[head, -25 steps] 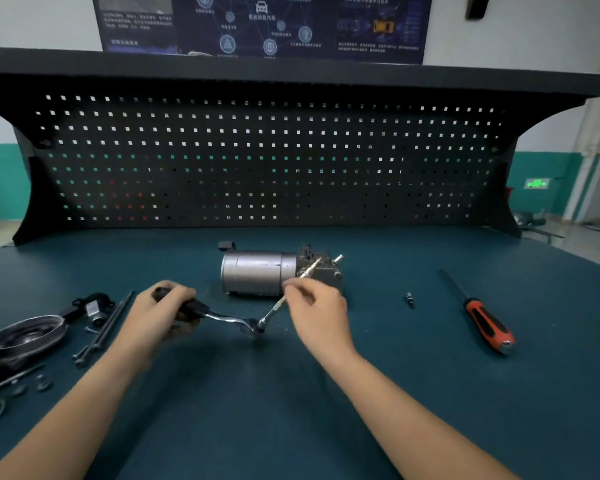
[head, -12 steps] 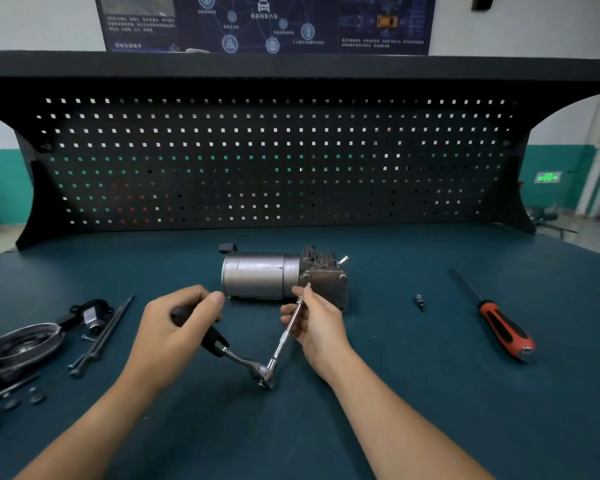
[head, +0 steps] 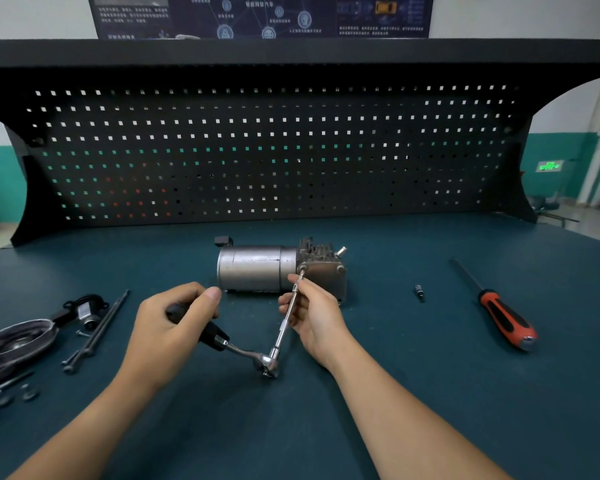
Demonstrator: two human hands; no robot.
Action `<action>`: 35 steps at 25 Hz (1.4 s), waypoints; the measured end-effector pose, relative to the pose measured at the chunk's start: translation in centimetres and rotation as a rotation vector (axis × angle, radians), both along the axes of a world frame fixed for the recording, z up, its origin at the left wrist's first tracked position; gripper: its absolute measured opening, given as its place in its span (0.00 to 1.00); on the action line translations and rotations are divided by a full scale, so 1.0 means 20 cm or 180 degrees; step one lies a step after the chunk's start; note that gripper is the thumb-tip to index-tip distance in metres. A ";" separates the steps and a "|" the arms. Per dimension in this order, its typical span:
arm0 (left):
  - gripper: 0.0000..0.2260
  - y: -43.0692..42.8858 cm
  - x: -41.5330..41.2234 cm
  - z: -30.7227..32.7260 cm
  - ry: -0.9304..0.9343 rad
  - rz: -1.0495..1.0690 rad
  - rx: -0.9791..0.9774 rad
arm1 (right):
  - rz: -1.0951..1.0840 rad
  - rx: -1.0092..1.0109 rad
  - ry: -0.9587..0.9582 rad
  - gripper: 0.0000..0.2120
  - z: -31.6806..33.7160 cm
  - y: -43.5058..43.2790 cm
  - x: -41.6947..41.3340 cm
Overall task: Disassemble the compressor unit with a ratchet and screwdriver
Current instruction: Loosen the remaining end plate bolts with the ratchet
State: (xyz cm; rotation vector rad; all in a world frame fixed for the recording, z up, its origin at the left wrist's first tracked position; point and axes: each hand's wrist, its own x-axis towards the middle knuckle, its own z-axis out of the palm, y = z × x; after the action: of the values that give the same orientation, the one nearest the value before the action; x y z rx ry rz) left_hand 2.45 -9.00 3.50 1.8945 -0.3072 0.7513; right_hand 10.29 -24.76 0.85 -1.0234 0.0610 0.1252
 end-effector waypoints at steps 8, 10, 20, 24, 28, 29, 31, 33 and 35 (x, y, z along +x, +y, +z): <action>0.22 -0.04 0.00 0.00 0.0331 -0.0010 -0.0468 | 0.0000 0.0043 0.0007 0.09 0.00 -0.02 0.02; 0.24 -0.08 0.01 0.01 0.0559 -0.0212 -0.1138 | -0.0052 0.0065 0.0070 0.11 0.01 -0.03 0.03; 0.11 -0.34 -0.05 0.02 0.0092 -0.0850 -0.0819 | -0.0436 0.0211 0.0303 0.13 0.07 -0.03 0.01; 0.14 -0.48 -0.02 0.05 -0.0089 -0.0996 -0.1349 | -0.1999 -0.2769 -0.0713 0.14 0.04 -0.12 0.03; 0.12 -0.48 -0.02 0.03 -0.0274 -0.0972 -0.1261 | -0.1279 -0.2896 -0.1261 0.21 -0.02 -0.29 0.12; 0.13 -0.47 -0.02 0.03 -0.0315 -0.0912 -0.1273 | -0.0997 -0.2805 -0.1248 0.23 -0.04 -0.29 0.13; 0.13 -0.43 0.00 0.04 -0.0434 -0.0775 -0.1398 | -0.0962 -0.2694 -0.1257 0.24 -0.05 -0.27 0.13; 0.11 -0.38 0.01 0.06 -0.0528 -0.0630 -0.1654 | -0.1363 -0.2943 -0.1364 0.22 -0.06 -0.24 0.11; 0.10 -0.33 0.03 0.07 -0.0490 -0.0398 -0.2047 | -0.1816 -0.3445 -0.1561 0.19 -0.07 -0.22 0.08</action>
State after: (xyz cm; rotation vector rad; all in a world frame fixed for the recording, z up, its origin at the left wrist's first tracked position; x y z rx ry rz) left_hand 2.97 -15.55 4.88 1.2057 -0.2393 0.7959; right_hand 11.87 -29.09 -0.61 -2.0393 -0.0377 -0.7602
